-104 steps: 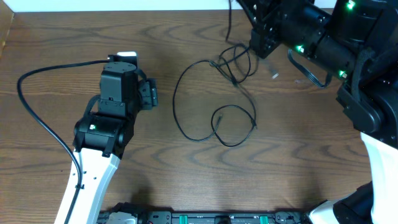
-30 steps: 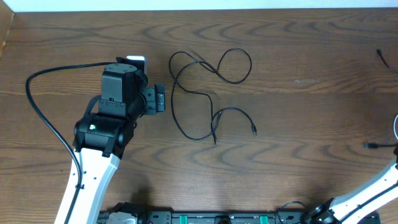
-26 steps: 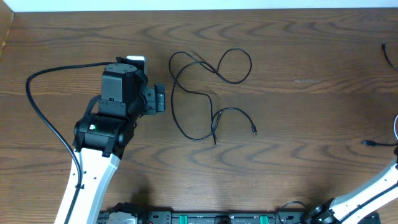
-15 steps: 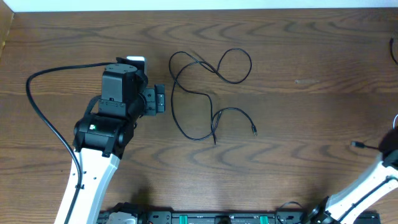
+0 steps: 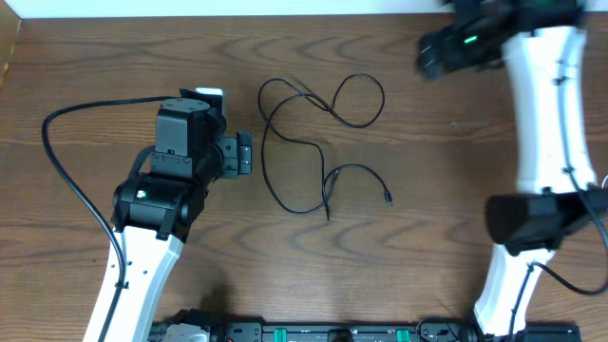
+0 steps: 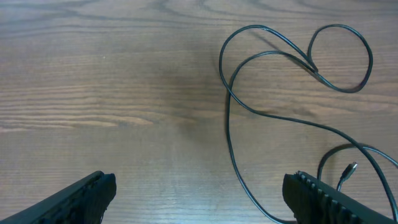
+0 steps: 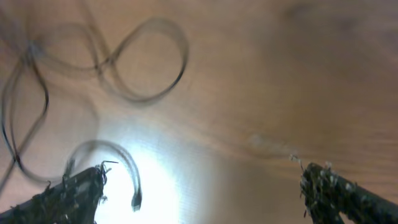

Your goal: Untangle cables

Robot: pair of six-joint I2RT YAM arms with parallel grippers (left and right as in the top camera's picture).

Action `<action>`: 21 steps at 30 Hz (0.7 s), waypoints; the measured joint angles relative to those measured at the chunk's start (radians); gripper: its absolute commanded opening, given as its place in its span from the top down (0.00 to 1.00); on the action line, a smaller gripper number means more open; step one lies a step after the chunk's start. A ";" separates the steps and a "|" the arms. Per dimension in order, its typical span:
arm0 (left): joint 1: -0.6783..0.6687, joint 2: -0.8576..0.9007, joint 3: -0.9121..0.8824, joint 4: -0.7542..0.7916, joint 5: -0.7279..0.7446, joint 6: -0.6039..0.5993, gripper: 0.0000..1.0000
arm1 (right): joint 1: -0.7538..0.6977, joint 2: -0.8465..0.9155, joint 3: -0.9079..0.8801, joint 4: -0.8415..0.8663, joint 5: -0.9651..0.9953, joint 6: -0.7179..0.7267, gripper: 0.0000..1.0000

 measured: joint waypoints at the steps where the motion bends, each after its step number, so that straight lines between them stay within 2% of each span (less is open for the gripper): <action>1: 0.000 0.000 0.000 0.001 -0.003 0.004 0.09 | 0.026 0.013 0.000 -0.023 0.019 -0.004 0.01; 7: 0.024 0.000 0.000 0.048 -0.145 0.022 0.10 | 0.156 0.124 0.000 -0.130 0.103 -0.047 0.01; 11: 0.118 0.000 0.000 0.167 -0.297 -0.003 0.11 | 0.198 0.189 -0.002 -0.119 0.122 -0.099 0.02; 16: 0.293 0.000 0.000 0.238 -0.483 -0.125 0.12 | 0.248 0.232 -0.003 -0.002 0.143 -0.183 0.04; 21: 0.406 0.000 0.000 0.235 -0.556 -0.208 0.13 | 0.325 0.247 -0.003 0.110 0.141 -0.276 0.01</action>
